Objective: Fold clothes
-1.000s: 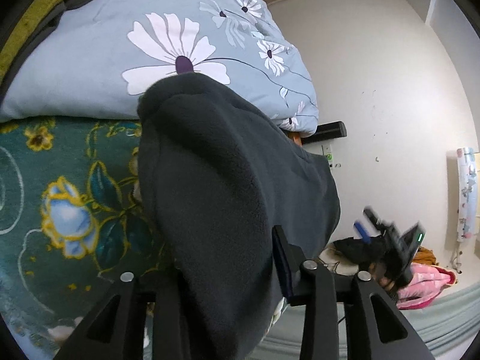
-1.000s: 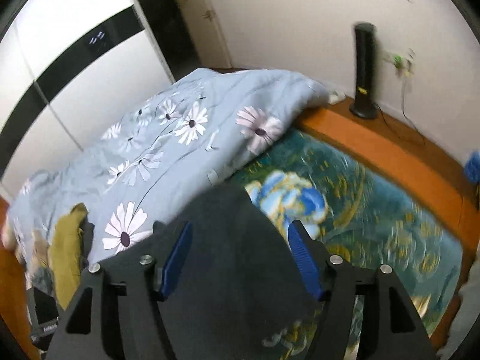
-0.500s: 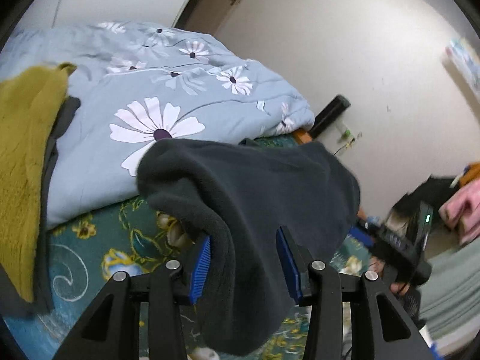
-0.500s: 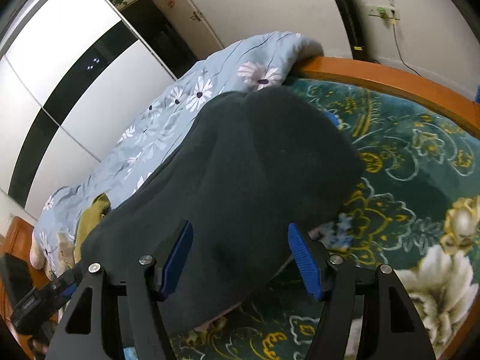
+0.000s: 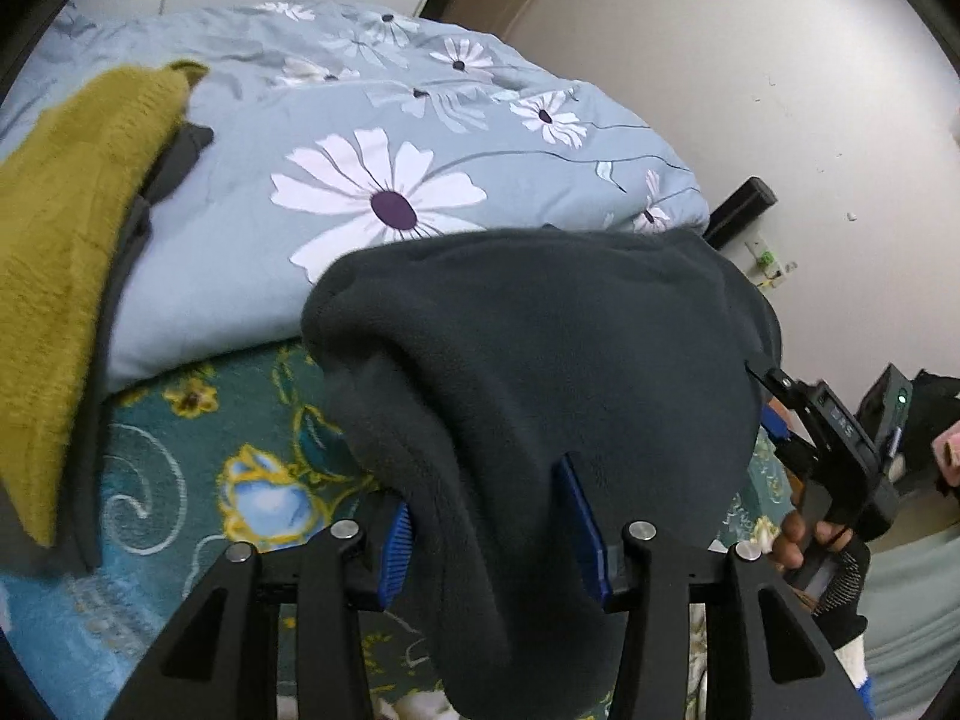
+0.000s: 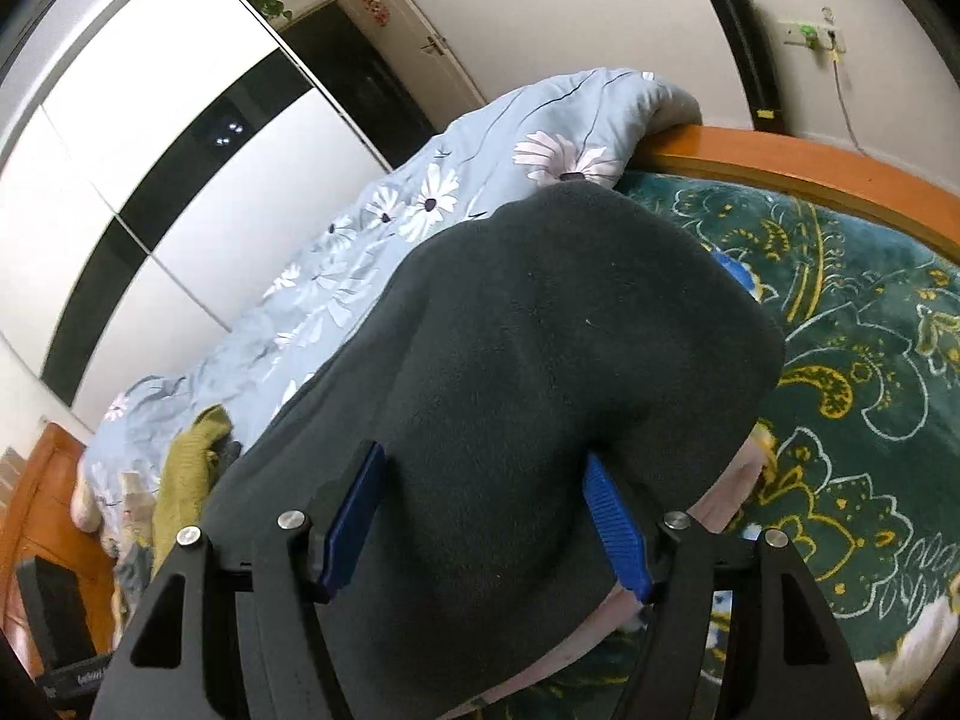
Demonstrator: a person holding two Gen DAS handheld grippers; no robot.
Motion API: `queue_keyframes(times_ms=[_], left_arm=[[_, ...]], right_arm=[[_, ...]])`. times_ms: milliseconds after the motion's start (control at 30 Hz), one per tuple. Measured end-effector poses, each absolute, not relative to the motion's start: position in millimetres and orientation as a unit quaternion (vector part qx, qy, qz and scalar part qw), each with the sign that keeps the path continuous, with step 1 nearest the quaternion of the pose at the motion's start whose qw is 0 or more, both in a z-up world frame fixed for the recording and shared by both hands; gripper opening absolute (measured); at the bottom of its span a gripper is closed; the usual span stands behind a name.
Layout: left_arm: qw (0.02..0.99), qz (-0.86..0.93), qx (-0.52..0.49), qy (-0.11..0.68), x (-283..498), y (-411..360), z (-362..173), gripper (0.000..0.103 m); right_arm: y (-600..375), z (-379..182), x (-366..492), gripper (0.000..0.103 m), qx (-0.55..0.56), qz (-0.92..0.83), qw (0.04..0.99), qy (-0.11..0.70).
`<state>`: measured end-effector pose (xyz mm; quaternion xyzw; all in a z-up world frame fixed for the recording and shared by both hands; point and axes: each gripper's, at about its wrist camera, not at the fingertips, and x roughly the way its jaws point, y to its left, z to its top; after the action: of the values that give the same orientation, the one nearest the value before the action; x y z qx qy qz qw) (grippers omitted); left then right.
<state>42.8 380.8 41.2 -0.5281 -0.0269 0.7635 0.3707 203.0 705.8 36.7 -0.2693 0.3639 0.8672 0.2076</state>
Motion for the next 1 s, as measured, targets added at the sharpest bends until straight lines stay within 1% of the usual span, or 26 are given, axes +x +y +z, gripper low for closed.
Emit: queue_keyframes(times_ms=[133, 233, 300, 333, 400, 533, 567, 600, 633, 700, 800, 867, 933, 967, 1000], left_arm=[[0.346, 0.772, -0.534, 0.001, 50, 381, 56, 0.05], [0.326, 0.778, -0.537, 0.01, 59, 376, 62, 0.056], [0.321, 0.786, -0.528, 0.017, 68, 371, 66, 0.064], [0.321, 0.79, -0.522, 0.02, 72, 368, 68, 0.066], [0.323, 0.796, -0.511, 0.026, 81, 364, 70, 0.074], [0.342, 0.802, -0.488, 0.034, 99, 352, 72, 0.078], [0.348, 0.803, -0.483, 0.033, 106, 348, 72, 0.08], [0.354, 0.803, -0.479, 0.035, 113, 341, 72, 0.082], [0.359, 0.802, -0.477, 0.039, 119, 334, 71, 0.083], [0.369, 0.8, -0.471, 0.047, 132, 321, 70, 0.084], [0.359, 0.798, -0.481, 0.053, 140, 299, 71, 0.085], [0.346, 0.796, -0.496, 0.021, 139, 285, 76, 0.087], [0.344, 0.795, -0.5, -0.006, 143, 276, 82, 0.091], [0.341, 0.796, -0.5, -0.007, 146, 274, 85, 0.099], [0.337, 0.797, -0.501, -0.002, 150, 273, 89, 0.103]], right_arm=[[705, 43, 221, 0.07, -0.282, 0.859, 0.208, 0.372], [701, 49, 238, 0.07, -0.295, 0.849, 0.22, 0.379], [692, 55, 250, 0.07, -0.298, 0.85, 0.219, 0.375], [686, 58, 253, 0.07, -0.302, 0.851, 0.221, 0.368], [671, 63, 259, 0.07, -0.312, 0.855, 0.221, 0.349], [626, 64, 271, 0.07, -0.307, 0.861, 0.231, 0.332], [613, 65, 274, 0.07, -0.303, 0.863, 0.233, 0.33], [601, 64, 277, 0.072, -0.3, 0.864, 0.235, 0.33], [588, 63, 280, 0.08, -0.301, 0.861, 0.236, 0.335], [561, 61, 288, 0.085, -0.3, 0.856, 0.235, 0.349], [522, 69, 298, 0.087, -0.289, 0.856, 0.236, 0.357], [499, 80, 299, 0.089, -0.296, 0.859, 0.245, 0.338], [480, 88, 301, 0.089, -0.298, 0.859, 0.25, 0.333], [474, 91, 304, 0.089, -0.296, 0.858, 0.257, 0.333], [467, 94, 307, 0.089, -0.294, 0.856, 0.264, 0.333]])
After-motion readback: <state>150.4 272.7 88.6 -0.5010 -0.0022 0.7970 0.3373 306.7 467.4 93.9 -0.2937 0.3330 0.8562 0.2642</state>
